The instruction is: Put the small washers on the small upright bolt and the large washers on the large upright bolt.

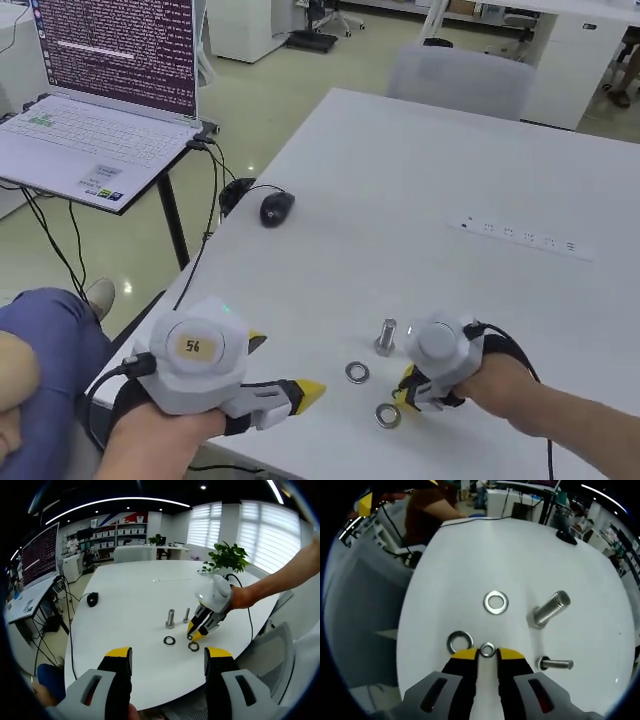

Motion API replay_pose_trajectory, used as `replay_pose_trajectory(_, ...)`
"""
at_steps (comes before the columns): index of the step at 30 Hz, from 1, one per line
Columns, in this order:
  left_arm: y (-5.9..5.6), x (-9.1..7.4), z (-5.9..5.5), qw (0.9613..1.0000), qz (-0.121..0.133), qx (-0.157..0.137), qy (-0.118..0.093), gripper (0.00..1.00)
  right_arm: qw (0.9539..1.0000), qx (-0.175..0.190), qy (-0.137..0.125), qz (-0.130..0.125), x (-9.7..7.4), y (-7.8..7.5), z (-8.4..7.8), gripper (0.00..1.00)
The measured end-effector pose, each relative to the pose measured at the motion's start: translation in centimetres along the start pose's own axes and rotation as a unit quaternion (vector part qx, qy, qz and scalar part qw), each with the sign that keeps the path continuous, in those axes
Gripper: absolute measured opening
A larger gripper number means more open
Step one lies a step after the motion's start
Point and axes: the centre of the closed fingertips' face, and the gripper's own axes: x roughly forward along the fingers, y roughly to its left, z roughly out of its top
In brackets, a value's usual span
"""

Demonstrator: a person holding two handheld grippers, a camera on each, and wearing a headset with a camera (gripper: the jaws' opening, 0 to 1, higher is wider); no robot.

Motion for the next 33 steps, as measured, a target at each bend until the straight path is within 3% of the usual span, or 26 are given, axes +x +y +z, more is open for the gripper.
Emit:
replay_pose_trajectory(13,-0.4,0.2,0.0,1.0000,-0.003,0.000,0.000,0.58,0.9999,-0.011,0.007,-0.002,0.0,0.1,0.0,0.14)
replay_pose_trajectory(23,0.1,-0.2,-0.1,1.0000,0.004,-0.005,-0.001,0.58,0.9996,0.025,-0.001,-0.014,-0.1,0.1,-0.2,0.14)
replay_pose_trajectory(33,0.2,-0.1,-0.3,1.0000,0.004,-0.007,0.000,0.57,0.9955,0.083,-0.031,-0.033,-1.5,-0.2,-1.2,0.13)
